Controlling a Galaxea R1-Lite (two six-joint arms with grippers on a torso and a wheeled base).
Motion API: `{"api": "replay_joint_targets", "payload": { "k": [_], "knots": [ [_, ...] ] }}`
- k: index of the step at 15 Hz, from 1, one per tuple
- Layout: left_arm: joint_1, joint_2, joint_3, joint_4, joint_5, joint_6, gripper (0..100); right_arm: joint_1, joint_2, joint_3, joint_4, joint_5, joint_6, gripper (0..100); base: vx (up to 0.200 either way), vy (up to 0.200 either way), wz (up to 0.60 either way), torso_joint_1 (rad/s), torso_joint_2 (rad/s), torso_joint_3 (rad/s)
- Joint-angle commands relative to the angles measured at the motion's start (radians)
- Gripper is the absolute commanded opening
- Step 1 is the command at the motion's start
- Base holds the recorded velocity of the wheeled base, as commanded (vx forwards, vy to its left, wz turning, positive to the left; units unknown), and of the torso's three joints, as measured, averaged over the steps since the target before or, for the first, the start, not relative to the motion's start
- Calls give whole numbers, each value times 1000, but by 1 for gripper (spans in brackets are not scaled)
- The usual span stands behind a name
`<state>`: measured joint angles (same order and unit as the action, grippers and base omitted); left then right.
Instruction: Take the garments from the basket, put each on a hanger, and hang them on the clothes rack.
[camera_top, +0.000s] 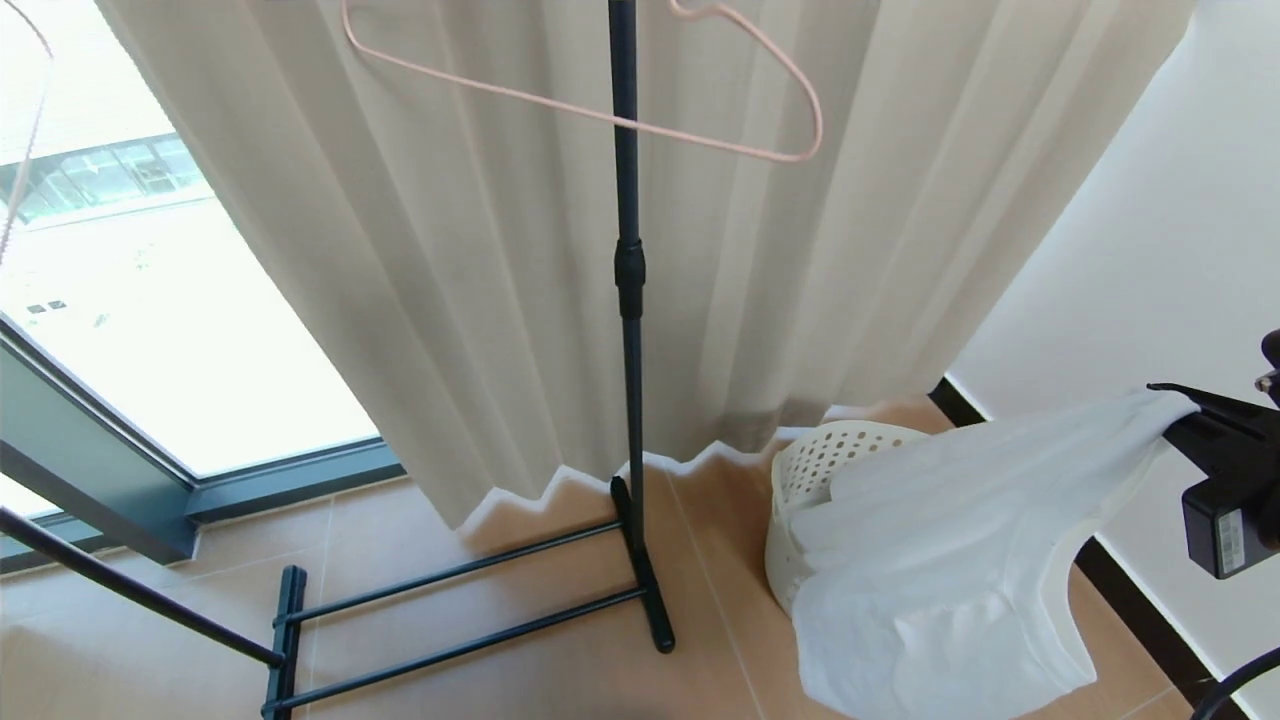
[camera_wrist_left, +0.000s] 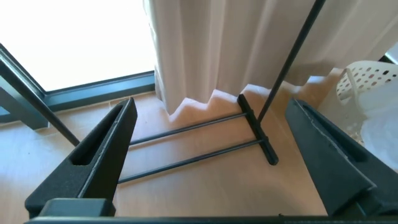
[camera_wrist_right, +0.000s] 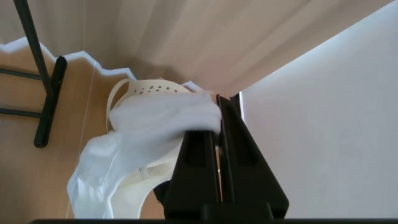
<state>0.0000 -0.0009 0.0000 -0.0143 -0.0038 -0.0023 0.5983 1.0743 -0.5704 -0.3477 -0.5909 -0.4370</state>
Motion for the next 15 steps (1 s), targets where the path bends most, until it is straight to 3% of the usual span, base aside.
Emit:
{"api": "replay_joint_targets", "payload": {
  "k": [1, 15],
  "knots": [
    [0, 1, 0, 0, 1, -1, 100, 0, 3, 1, -1, 0, 0, 0, 0, 0, 0, 154, -471, -134],
    [0, 1, 0, 0, 1, -1, 100, 1, 3, 7, -1, 0, 0, 0, 0, 0, 0, 202, -528, -130]
  ]
}}
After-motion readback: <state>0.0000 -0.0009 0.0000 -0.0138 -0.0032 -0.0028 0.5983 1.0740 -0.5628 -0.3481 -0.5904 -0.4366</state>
